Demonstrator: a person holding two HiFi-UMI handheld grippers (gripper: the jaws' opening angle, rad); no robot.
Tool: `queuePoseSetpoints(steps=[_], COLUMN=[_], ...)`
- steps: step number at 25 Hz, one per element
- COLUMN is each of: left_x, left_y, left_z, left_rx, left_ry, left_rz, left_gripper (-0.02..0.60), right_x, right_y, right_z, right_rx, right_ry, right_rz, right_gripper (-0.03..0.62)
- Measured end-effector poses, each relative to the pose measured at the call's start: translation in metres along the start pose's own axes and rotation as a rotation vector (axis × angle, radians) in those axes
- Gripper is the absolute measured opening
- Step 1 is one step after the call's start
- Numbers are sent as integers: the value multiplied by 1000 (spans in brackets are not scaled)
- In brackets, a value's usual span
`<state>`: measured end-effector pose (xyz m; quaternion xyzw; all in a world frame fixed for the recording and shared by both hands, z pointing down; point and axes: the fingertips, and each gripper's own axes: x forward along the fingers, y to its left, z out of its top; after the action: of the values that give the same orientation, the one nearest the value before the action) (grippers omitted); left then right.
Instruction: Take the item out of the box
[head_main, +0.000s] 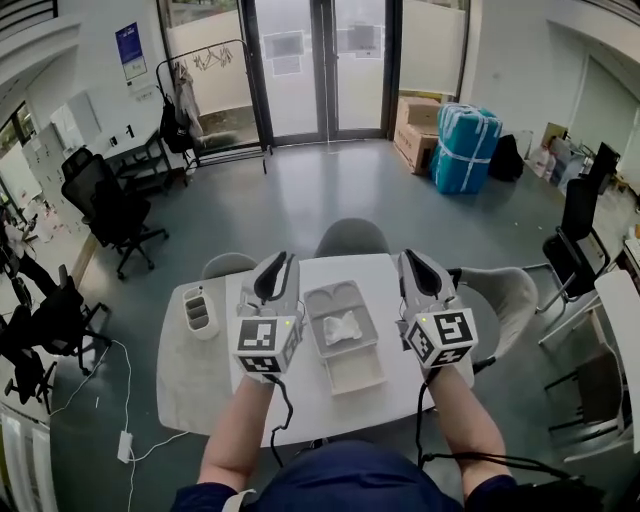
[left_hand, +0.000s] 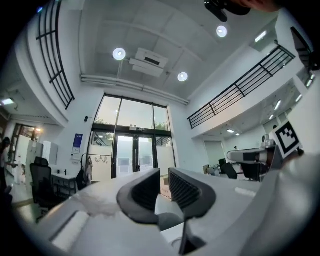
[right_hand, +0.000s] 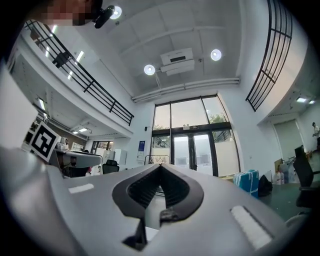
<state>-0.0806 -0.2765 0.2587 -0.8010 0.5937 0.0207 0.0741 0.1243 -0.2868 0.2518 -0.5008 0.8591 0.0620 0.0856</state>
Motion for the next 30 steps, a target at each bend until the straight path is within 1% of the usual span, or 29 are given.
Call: queuePoseSetpoints(steps=[1,3,7,12,20,30], left_x=[-1,-4,-12,-3,3,9], left_y=[4,10,20,26,26,26], left_z=[-3,-11,-23,-27,-34,-35], left_rx=[-21,-57,-91,-122,-128,-130], left_ry=[4,10,30,38,61,64], left_rz=[10,25,38,40,24,7], left_gripper=[50,0,1,0,0,1], right_x=[0,-4,-10,-1,3,8], right_y=[-3,-7,-3,0,0,0], right_z=[-2,-7,-15,-13,-20,-23], right_rx=[-1,3,20,18,28,24], right_ry=[5,17,26,29,58,68], right_rz=[-4,-11,-15,-7,-15,-18], right_gripper=[2,2,2,2,2,2])
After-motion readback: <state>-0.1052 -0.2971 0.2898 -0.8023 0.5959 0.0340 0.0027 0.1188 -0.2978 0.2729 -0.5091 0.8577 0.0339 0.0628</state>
